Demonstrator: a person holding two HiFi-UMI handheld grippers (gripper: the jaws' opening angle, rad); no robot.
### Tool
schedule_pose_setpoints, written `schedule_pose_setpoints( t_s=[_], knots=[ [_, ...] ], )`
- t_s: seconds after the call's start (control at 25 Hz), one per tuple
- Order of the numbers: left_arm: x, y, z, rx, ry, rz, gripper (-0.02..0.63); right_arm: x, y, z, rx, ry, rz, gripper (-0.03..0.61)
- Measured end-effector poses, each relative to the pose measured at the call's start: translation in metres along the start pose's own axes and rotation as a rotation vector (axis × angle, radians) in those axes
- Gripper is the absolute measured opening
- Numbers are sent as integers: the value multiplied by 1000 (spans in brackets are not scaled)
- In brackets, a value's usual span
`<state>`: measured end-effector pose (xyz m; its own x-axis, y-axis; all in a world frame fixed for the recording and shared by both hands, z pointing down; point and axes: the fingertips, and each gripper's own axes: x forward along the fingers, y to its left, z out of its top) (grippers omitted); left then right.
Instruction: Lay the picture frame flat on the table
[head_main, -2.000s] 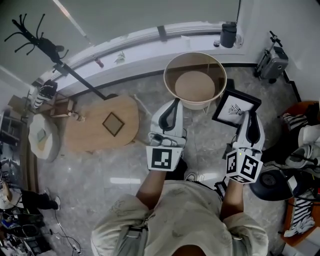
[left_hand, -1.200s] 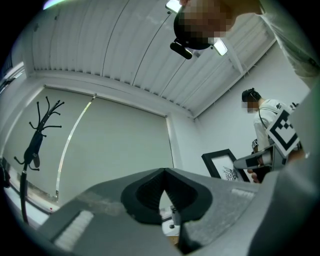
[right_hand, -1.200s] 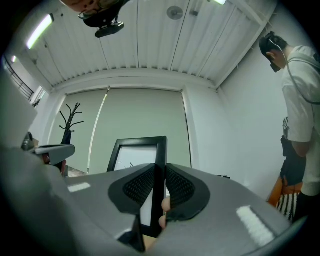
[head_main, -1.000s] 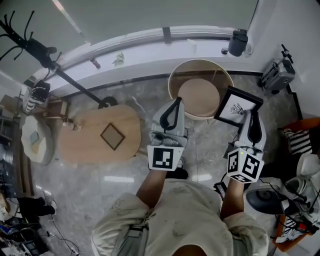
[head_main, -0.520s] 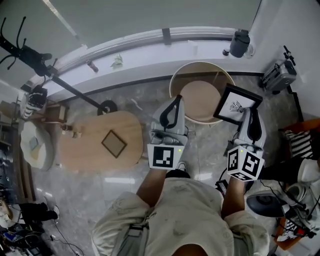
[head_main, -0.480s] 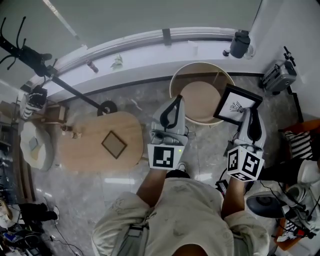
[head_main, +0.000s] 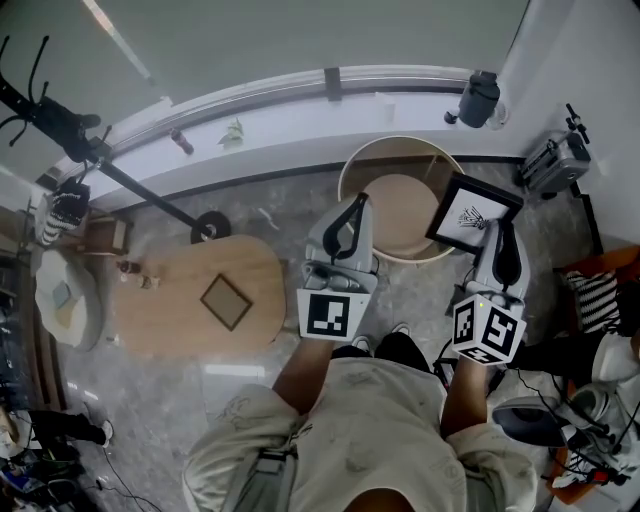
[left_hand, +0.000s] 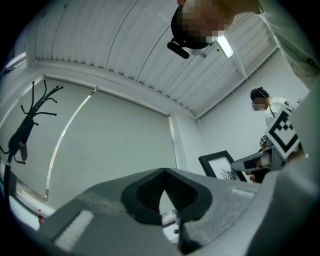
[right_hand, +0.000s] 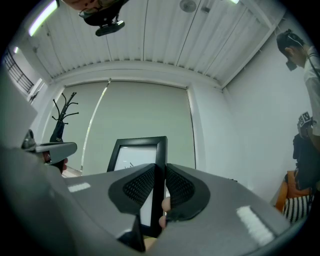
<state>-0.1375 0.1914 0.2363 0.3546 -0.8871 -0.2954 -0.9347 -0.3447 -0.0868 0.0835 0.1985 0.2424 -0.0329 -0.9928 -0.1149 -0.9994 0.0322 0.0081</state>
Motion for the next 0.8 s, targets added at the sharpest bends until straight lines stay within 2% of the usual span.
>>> schedule_pose_setpoints(
  t_s=[0.32,0.8],
  knots=[
    [30,-3,-10,2,-2,-3,3,26,-14,-12,15,9,-6,71],
    [111,-9,-28,-1,17,-18,3,97,-51,-16,31,17,-21,71]
  ],
)
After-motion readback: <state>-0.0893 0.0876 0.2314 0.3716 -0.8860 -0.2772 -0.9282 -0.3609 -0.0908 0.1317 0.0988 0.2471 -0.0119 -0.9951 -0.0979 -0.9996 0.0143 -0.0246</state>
